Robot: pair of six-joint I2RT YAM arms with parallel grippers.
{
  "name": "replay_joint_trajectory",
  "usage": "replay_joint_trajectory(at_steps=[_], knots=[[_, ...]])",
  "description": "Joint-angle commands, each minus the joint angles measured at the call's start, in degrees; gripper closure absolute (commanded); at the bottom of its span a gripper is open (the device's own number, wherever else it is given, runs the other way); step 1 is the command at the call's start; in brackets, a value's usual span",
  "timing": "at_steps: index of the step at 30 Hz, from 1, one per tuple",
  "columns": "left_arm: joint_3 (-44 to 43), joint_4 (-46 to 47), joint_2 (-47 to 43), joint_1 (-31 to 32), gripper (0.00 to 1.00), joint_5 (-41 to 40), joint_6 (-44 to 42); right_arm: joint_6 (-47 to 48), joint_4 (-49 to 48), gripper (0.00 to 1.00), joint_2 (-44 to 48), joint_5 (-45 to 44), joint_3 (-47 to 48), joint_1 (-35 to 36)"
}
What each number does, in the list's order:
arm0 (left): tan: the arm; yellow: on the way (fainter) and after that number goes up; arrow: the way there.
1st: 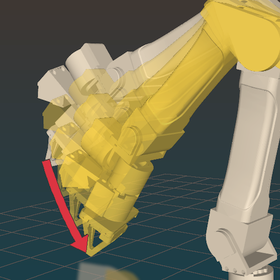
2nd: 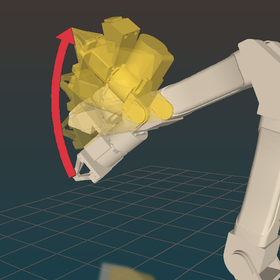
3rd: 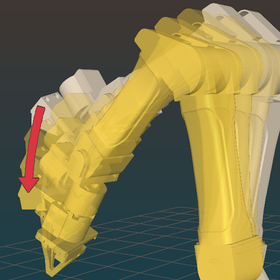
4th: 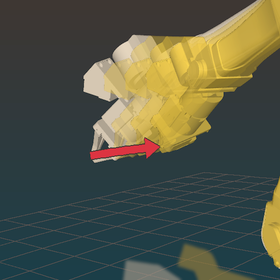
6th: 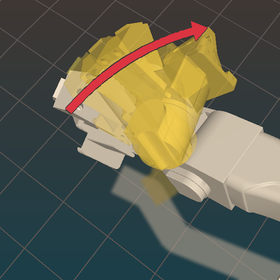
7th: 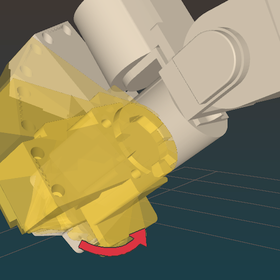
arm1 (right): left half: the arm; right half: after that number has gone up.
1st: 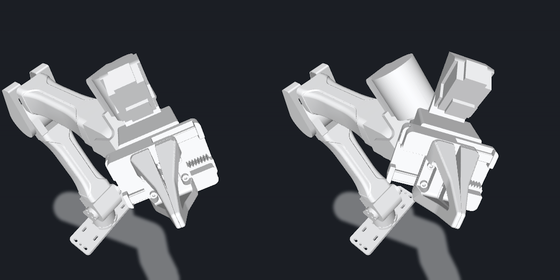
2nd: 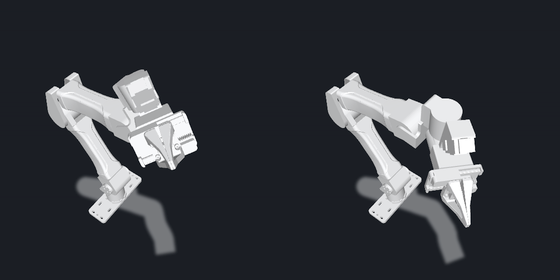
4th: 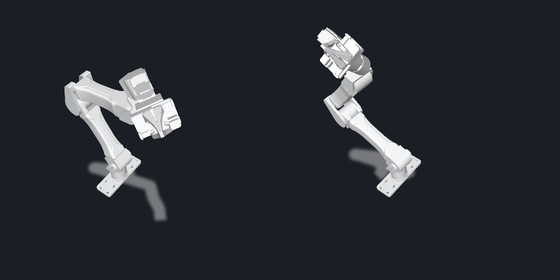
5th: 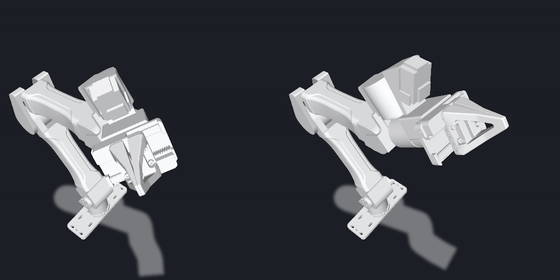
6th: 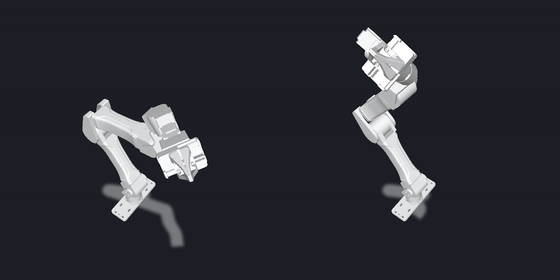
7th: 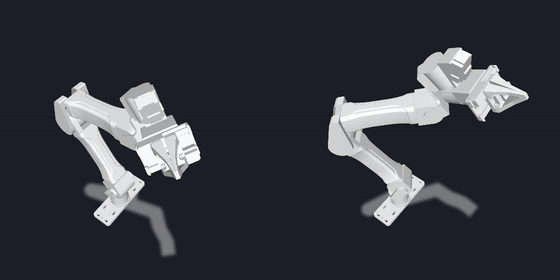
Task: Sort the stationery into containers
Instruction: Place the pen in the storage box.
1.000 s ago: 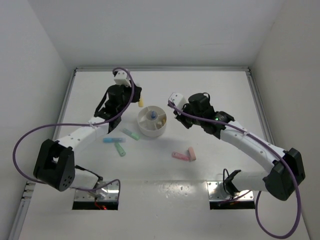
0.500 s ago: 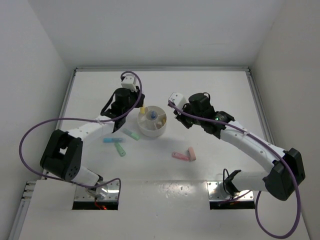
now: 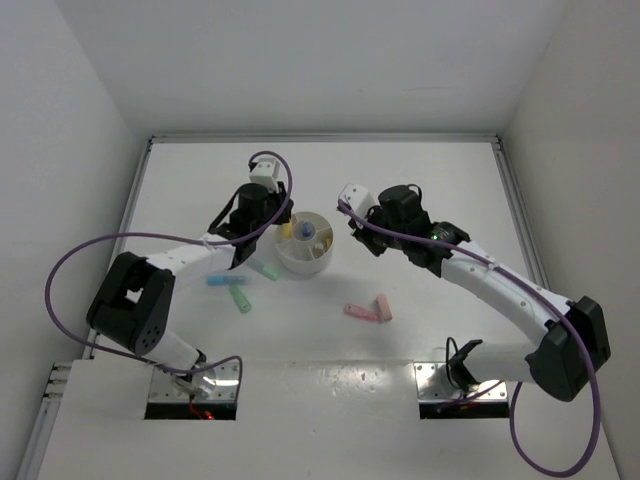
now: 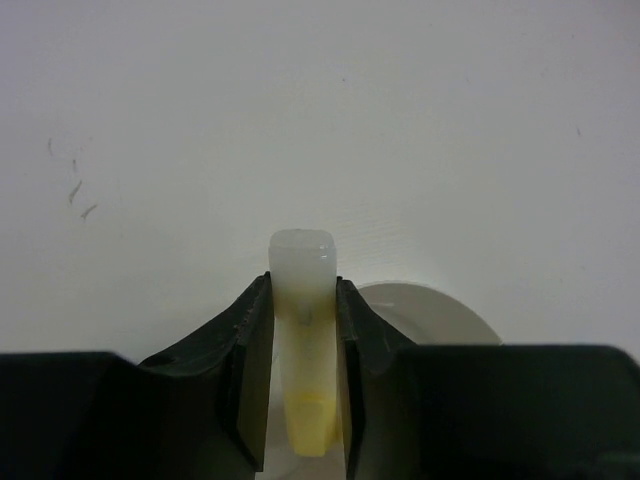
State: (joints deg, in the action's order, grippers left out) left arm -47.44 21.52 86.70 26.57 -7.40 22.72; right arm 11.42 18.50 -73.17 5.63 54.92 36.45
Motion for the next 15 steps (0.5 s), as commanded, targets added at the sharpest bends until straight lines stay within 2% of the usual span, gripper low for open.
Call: replay_joint_trajectory(at_steps=[1, 2, 3, 11, 12, 13, 14, 15], knots=[[-0.4, 2.9, 0.4, 0.4, 0.66, -0.9, 0.5, 0.4, -1.4, 1.00, -0.2, 0.9, -0.1, -0.3], [-1.1, 2.9, 0.4, 0.4, 0.58, -1.4, 1.0, 0.4, -1.4, 1.00, 0.3, 0.9, -0.1, -0.3], [-1.1, 2.9, 0.4, 0.4, 0.57, -1.4, 1.0, 0.4, -1.4, 1.00, 0.3, 0.9, -0.1, -0.3], [-1.7, 1.1, -4.8, 0.4, 0.54, -3.1, 1.6, 0.4, -1.4, 1.00, 0.3, 0.9, -0.1, -0.3], [-1.0, 1.1, -5.7, 0.4, 0.59, -4.1, 2.1, 0.4, -1.4, 1.00, 0.3, 0.9, -0.1, -0.3], [-0.5, 1.1, -8.2, 0.4, 0.93, -5.2, 2.8, 0.4, -1.4, 1.00, 0.3, 0.9, -0.1, -0.3], [0.1, -0.6, -9.9, 0.4, 1.00, -6.7, 5.8, 0.4, -1.4, 1.00, 0.8, 0.9, -0.1, -0.3], [1.6, -2.0, -11.8, 0.4, 1.00, -9.4, 8.4, 0.4, -1.4, 1.00, 0.8, 0.9, -0.1, -0.3]])
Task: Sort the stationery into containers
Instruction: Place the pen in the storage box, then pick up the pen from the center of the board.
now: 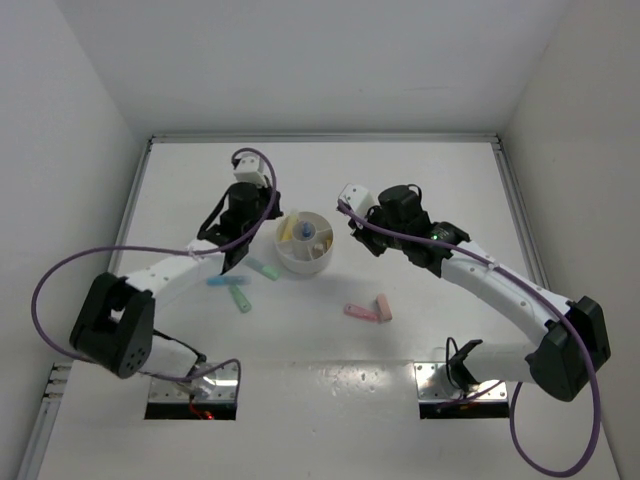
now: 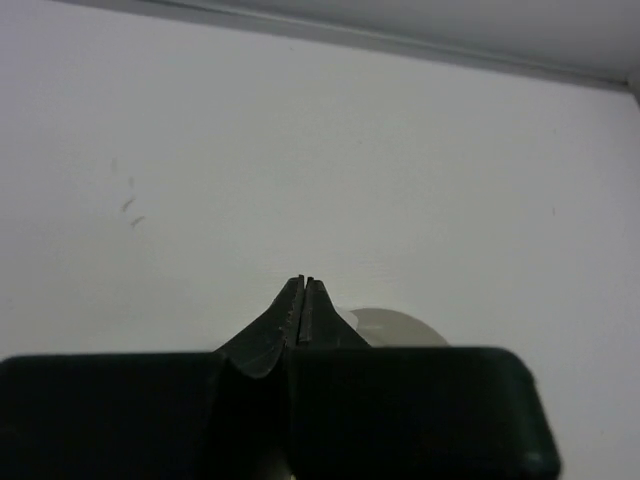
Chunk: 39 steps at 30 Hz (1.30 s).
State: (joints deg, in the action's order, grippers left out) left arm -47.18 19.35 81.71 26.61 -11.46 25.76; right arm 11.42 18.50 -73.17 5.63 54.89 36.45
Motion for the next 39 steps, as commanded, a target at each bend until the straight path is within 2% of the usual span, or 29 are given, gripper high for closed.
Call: replay_joint_trajectory(at_steps=[1, 2, 3, 4, 5, 6, 8, 9, 10, 13, 15, 19, 21, 27, 30, 39], knots=[[2.3, -1.9, -9.0, 1.5, 1.00, -13.6, 8.5, 0.4, -1.4, 1.00, 0.8, 0.9, 0.0, -0.3], [3.0, -5.2, -13.4, 2.2, 1.00, -19.0, 12.5, 0.4, -1.4, 1.00, 0.8, 0.9, 0.0, -0.3], [3.6, -14.8, -15.2, 2.7, 1.00, -27.0, 23.5, 0.4, -1.4, 1.00, 1.4, 0.9, 0.0, -0.3], [3.6, -20.4, -16.5, 2.7, 1.00, -29.0, 29.7, 0.9, -1.4, 1.00, 1.4, 0.9, 0.0, -0.3], [3.1, -30.3, -17.2, 2.7, 0.97, -30.1, 40.1, 0.9, -1.4, 1.00, 1.4, 0.9, 0.0, -0.3], [1.0, -36.3, -16.6, 2.7, 0.86, -30.1, 46.2, 0.9, -1.4, 1.00, 1.4, 0.9, 0.0, -0.3], [-2.8, -45.9, -13.3, 0.7, 0.64, -25.9, 53.5, 0.9, -1.4, 1.00, 1.4, 0.9, 0.0, -0.3], [-6.9, -53.8, -8.2, -0.1, 0.57, -24.0, 59.3, 0.9, -1.4, 1.00, 1.4, 1.4, 0.0, -0.3], [-8.9, -57.3, -5.5, -1.5, 0.50, -20.3, 61.6, 0.9, -0.8, 1.00, 1.4, 1.4, 0.0, -0.3], [-12.7, -60.3, 1.8, -2.7, 0.50, -16.4, 62.5, 0.9, -0.8, 1.00, 2.0, 1.4, 0.0, -0.3], [-13.5, -60.9, 2.5, -2.7, 0.50, -17.4, 63.5, 0.9, -0.8, 1.00, 2.6, 1.4, 0.0, -0.3], [-15.7, -60.9, 7.7, -5.9, 0.39, -14.3, 61.8, 0.9, -0.8, 1.00, 3.1, 1.4, -0.6, -0.9], [-15.1, -60.9, 11.1, -7.4, 0.39, -11.1, 61.0, 0.9, -0.8, 1.00, 3.1, 1.4, -0.6, -0.9], [-11.0, -56.2, 12.2, -9.4, 0.39, -9.2, 59.3, 0.9, -0.8, 1.00, 3.6, 1.4, -0.6, -0.9], [-11.5, -55.6, 15.5, -10.0, 0.39, -5.9, 57.5, 0.9, -0.8, 1.00, 3.6, 1.4, -0.6, -0.9], [-11.5, -52.8, 19.2, -10.0, 0.39, -3.9, 56.9, 0.9, -0.8, 1.00, 3.6, 1.4, -0.6, -0.9]])
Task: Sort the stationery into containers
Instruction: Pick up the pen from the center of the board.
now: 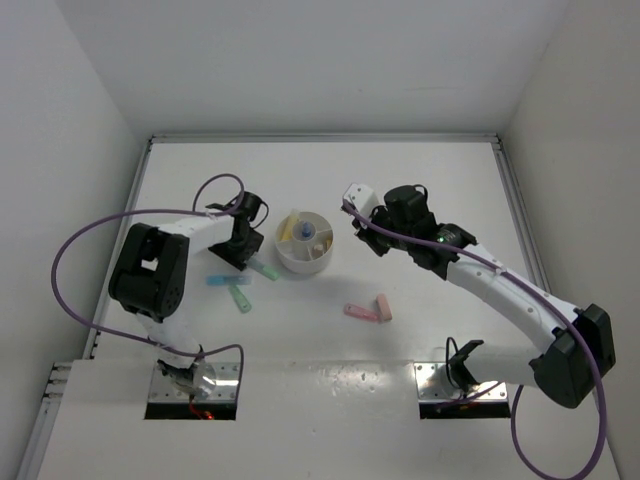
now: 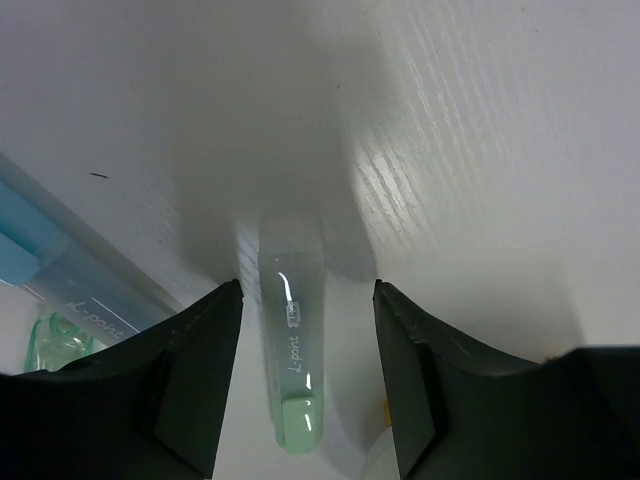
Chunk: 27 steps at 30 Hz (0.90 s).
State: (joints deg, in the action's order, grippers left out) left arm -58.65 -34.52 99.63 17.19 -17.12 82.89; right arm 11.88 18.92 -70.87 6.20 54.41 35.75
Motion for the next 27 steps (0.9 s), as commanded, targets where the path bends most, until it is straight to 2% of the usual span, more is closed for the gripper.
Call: replay_joint_trajectory(at_steps=[1, 6, 14, 20, 23, 24, 26, 27], knots=[[-0.1, 1.0, 1.3, -0.6, 0.39, 2.4, -0.2, 0.4, -1.3, 1.00, 1.3, 0.8, -0.1, -0.2], [-2.3, -1.1, 3.1, -1.1, 0.40, 3.4, -0.2, 0.4, -1.3, 1.00, 1.3, 0.3, -0.1, -0.2], [-7.4, -9.1, 9.2, -1.1, 0.52, 3.9, -3.0, 0.4, -1.3, 1.00, 2.9, 0.3, -0.1, -0.2], [-6.6, -11.5, 9.3, 0.1, 0.58, 2.6, -3.1, 0.4, -1.3, 1.00, 4.1, 0.8, -0.1, -0.2], [-5.9, -11.5, 9.3, 0.7, 0.74, 2.6, -3.1, 0.4, -1.3, 1.00, 4.6, 0.8, -0.1, -0.2], [-5.9, -11.5, 9.3, 0.7, 0.88, 3.2, -3.1, 0.4, -1.3, 1.00, 5.1, 0.8, -0.1, -0.2], [-5.9, -11.5, 10.0, 0.7, 0.91, 3.2, -4.4, 0.4, -1.3, 1.00, 5.1, 1.4, -0.1, -0.2], [-6.7, -11.0, 10.0, 0.7, 0.98, 3.2, -4.4, 0.4, -1.3, 1.00, 5.1, 1.4, -0.1, -0.2]])
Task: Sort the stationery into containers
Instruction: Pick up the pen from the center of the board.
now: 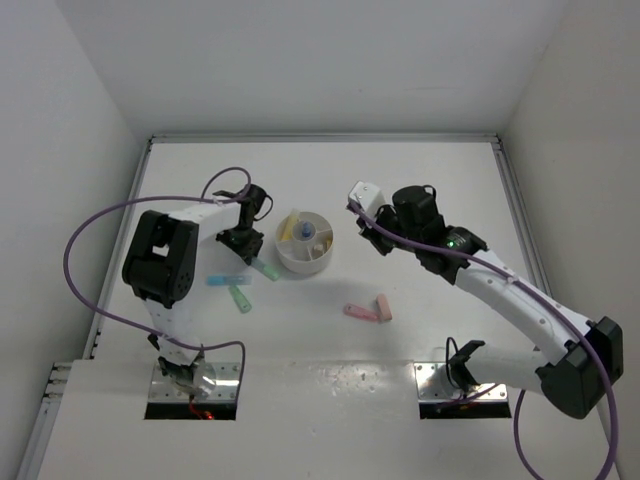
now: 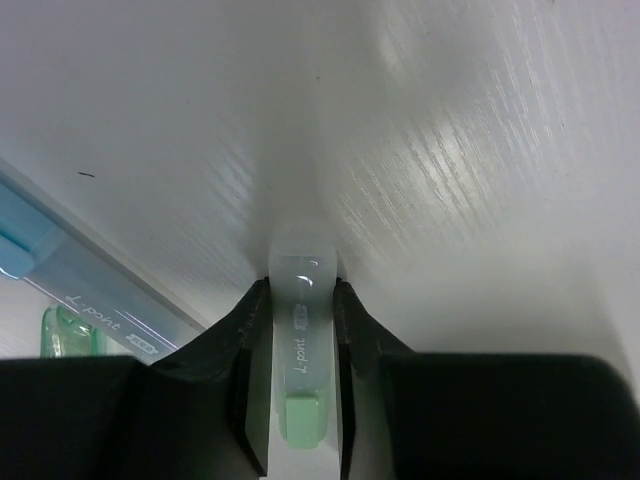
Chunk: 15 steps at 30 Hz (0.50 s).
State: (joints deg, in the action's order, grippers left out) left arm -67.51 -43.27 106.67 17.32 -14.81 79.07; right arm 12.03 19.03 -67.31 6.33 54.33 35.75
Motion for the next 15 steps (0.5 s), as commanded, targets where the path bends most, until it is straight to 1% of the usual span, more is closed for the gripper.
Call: replay_joint_trajectory(at_steps=[1, 4, 5, 7, 8, 9, 10, 11, 12, 13, 14, 15], knots=[[1.6, -2.3, 1.6, 0.5, 1.00, 0.9, -1.1, 0.3, -1.4, 1.00, 1.6, 1.2, 0.0, -0.2], [-1.4, -2.3, -2.2, 0.5, 1.00, -3.7, -2.9, 0.3, -1.4, 1.00, 1.6, 1.2, -0.5, -0.2], [-3.3, -2.2, -5.6, 0.5, 1.00, -5.0, -5.7, 0.3, -1.4, 1.00, 1.6, 1.2, -0.5, -0.2], [-5.2, 1.2, -9.3, 0.5, 1.00, -7.8, -13.7, 0.3, -1.4, 1.00, 1.6, 1.8, -0.5, -0.2], [-5.7, 3.5, -11.3, 1.7, 1.00, -8.8, -18.4, 0.3, -1.4, 1.00, 1.6, 1.8, -0.5, -0.2], [-5.7, 8.5, -13.6, 3.0, 1.00, -11.2, -26.1, 0.3, -1.4, 1.00, 1.6, 1.8, -0.5, -0.2], [-3.4, 11.9, -18.8, 4.3, 1.00, -16.2, -29.6, 0.3, -1.4, 1.00, 1.6, 1.8, -0.5, -0.2], [-1.2, 16.2, -21.7, 5.9, 1.00, -16.7, -33.6, 0.3, -1.4, 1.00, 1.0, 1.8, -0.5, -0.2], [1.0, 24.8, -24.3, 5.9, 1.00, -16.0, -39.2, 0.3, -1.4, 1.00, 1.0, 1.8, -0.5, -0.2], [4.8, 28.4, -28.4, 5.2, 1.00, -11.7, -41.1, 0.3, -1.4, 1.00, 0.4, 1.8, -0.5, -0.2], [6.4, 32.0, -29.9, 3.6, 1.00, -8.4, -42.9, 0.3, -1.4, 1.00, 0.4, 1.8, -0.5, -0.2], [9.1, 39.0, -31.2, 2.8, 1.00, -5.0, -46.3, 0.3, -1.4, 1.00, -0.2, 1.8, -0.5, -0.2]])
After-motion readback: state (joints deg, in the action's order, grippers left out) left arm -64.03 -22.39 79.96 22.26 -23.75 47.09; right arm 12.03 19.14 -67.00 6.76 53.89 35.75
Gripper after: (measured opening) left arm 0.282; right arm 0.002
